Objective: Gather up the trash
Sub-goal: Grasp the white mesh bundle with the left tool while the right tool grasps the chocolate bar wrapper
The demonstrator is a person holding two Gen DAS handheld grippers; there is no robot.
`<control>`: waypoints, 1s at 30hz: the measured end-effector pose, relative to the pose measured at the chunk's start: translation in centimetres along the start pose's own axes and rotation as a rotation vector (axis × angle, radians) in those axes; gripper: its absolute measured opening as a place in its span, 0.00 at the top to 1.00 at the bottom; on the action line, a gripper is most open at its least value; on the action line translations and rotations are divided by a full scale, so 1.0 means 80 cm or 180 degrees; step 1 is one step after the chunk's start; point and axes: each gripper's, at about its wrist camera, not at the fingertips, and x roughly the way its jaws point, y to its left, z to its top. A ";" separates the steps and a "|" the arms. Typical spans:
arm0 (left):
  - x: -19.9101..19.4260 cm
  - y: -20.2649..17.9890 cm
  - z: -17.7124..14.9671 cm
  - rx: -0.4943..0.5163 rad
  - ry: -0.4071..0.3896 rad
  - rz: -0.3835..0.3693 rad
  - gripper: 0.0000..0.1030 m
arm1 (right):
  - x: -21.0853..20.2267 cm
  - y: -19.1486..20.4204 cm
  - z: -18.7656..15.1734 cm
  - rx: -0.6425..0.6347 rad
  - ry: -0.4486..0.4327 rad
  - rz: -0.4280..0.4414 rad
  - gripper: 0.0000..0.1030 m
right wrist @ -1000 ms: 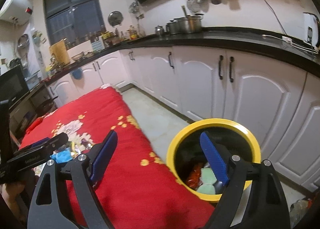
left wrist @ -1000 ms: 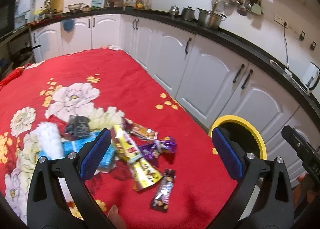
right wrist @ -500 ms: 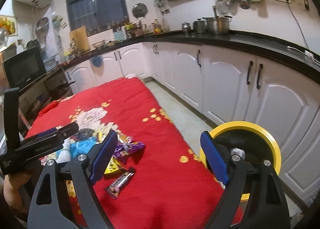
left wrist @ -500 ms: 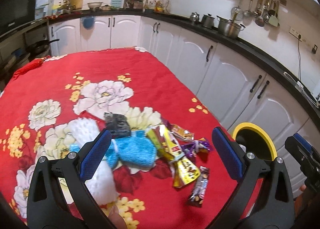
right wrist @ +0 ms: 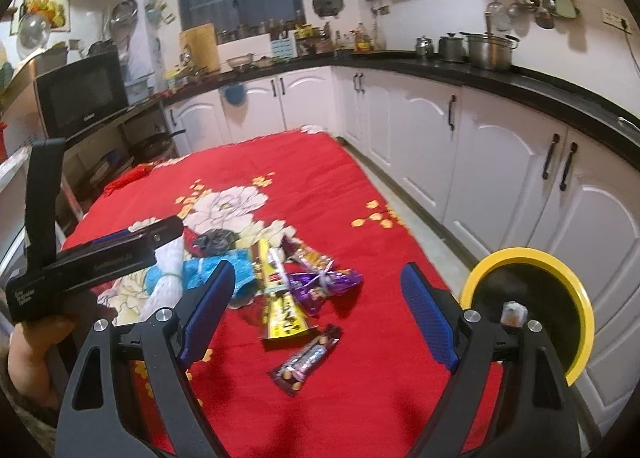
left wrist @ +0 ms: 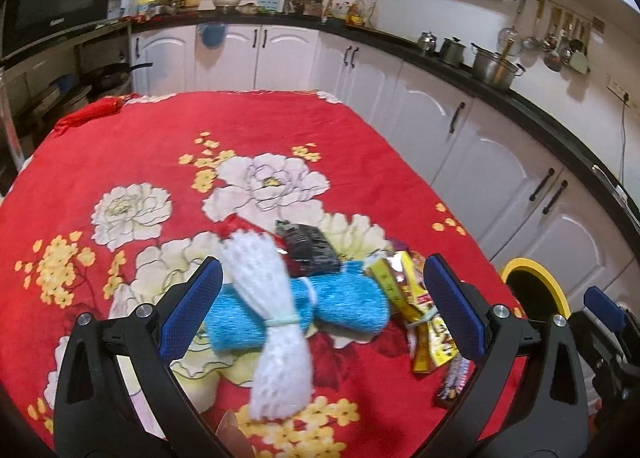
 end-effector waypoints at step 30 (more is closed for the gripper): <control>0.091 0.067 -0.003 -0.0377 0.0473 -0.0001 0.38 | 0.115 -0.009 -0.085 0.0261 0.1084 0.0119 0.44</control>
